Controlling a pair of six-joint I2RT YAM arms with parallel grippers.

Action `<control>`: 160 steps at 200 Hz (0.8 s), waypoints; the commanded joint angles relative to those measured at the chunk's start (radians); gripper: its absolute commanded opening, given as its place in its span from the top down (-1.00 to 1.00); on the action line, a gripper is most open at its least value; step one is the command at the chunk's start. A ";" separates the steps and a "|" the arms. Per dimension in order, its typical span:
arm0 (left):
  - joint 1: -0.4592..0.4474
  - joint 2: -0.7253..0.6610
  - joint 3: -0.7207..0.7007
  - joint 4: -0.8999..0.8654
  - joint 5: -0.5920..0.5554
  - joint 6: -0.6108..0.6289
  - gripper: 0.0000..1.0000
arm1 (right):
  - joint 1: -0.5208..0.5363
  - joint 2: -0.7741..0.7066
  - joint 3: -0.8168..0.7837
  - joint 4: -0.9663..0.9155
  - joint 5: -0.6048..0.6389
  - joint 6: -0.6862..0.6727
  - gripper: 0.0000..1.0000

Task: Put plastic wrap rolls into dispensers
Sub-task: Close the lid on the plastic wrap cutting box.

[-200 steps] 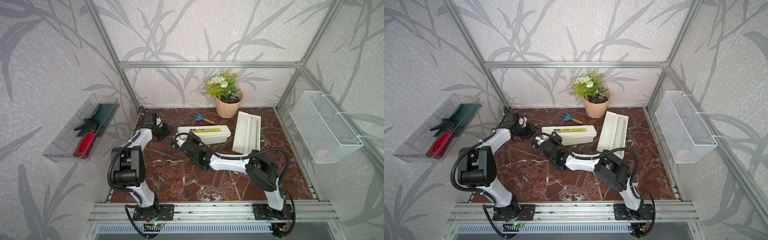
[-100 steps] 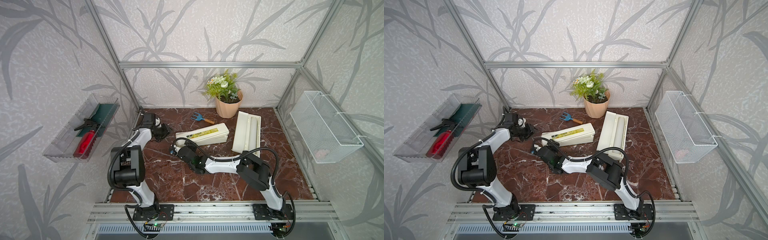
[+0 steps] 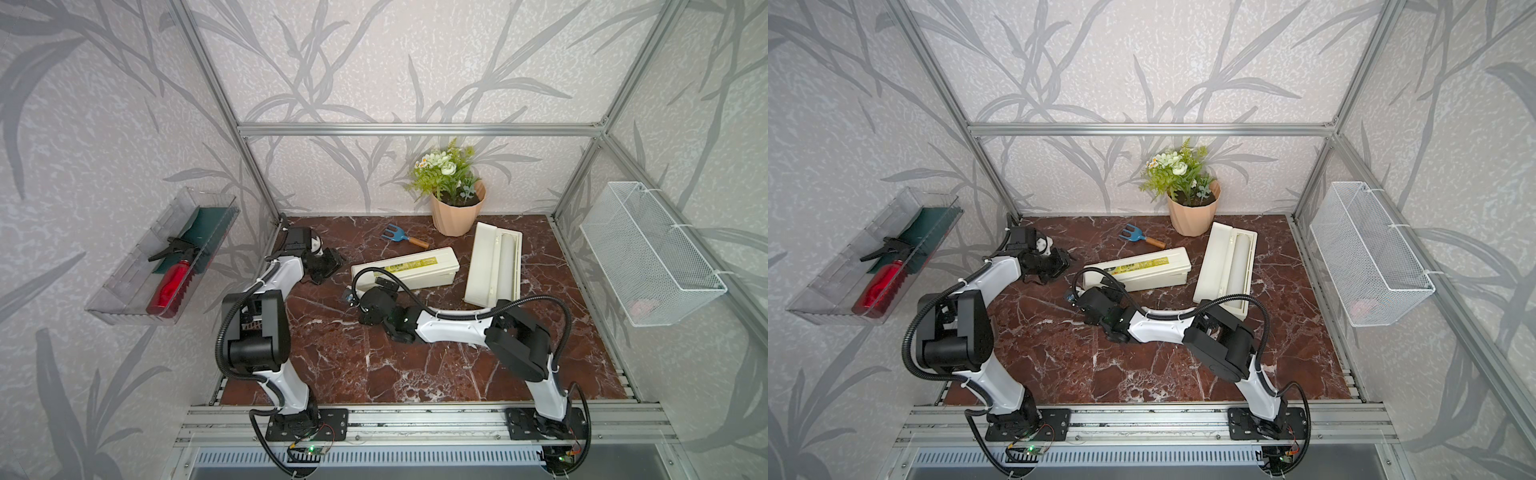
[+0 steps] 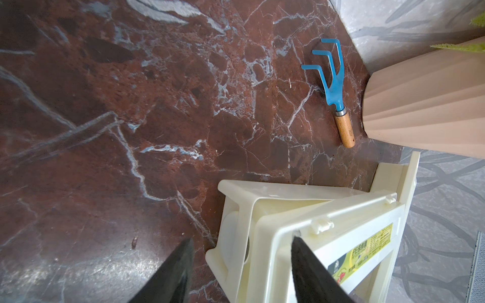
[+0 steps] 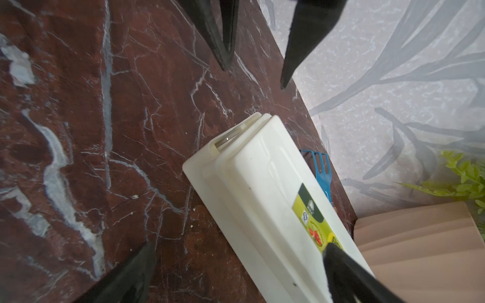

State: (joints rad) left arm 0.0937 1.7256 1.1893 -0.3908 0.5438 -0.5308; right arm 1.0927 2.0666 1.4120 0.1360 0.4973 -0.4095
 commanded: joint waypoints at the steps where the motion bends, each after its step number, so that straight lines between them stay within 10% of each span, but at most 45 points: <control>1: -0.013 0.016 0.027 -0.025 -0.007 0.024 -0.20 | -0.032 -0.056 0.000 -0.077 -0.142 0.052 -0.99; 30: -0.018 0.029 0.036 -0.033 -0.012 0.035 -0.20 | -0.064 -0.155 -0.072 -0.029 -0.311 -0.005 -0.99; 72: -0.012 -0.001 -0.002 0.016 -0.044 0.017 -0.19 | -0.347 -0.263 -0.001 -0.283 -0.901 -0.159 -0.99; 160: -0.006 0.021 0.033 -0.042 -0.080 0.039 -0.15 | -0.500 0.172 0.734 -1.103 -1.141 -0.510 -0.99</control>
State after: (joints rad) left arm 0.0814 1.7462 1.1912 -0.3908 0.4953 -0.5148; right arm 0.5949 2.1738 2.0838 -0.6949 -0.5396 -0.8013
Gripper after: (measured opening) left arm 0.577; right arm 0.996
